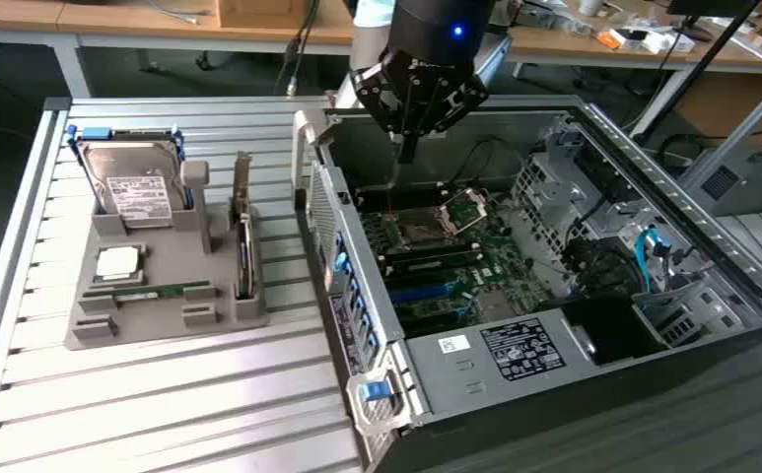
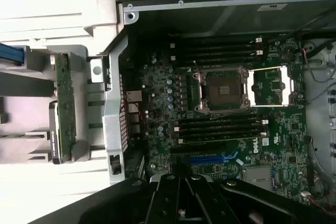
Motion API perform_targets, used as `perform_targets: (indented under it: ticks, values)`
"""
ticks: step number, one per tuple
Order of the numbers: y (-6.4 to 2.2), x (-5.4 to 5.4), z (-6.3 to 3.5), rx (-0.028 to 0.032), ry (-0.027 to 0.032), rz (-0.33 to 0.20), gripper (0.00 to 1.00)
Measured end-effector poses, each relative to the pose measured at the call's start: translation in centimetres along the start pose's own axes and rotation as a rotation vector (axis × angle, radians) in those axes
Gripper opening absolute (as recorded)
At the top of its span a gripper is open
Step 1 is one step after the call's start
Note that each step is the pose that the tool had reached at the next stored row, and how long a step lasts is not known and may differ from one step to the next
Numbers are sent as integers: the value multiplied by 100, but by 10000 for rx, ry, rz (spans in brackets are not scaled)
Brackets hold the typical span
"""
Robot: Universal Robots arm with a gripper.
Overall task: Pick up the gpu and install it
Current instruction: 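Reach for the gpu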
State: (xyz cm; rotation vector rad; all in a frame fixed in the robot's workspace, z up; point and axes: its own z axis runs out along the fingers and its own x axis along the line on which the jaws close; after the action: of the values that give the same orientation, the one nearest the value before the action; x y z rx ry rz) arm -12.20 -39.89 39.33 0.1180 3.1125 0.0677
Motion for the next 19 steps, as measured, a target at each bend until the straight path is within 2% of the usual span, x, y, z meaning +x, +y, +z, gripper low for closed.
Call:
perform_targets:
  ticks: [19]
  values:
    - [-4,47,-2,1,1,-1,10]
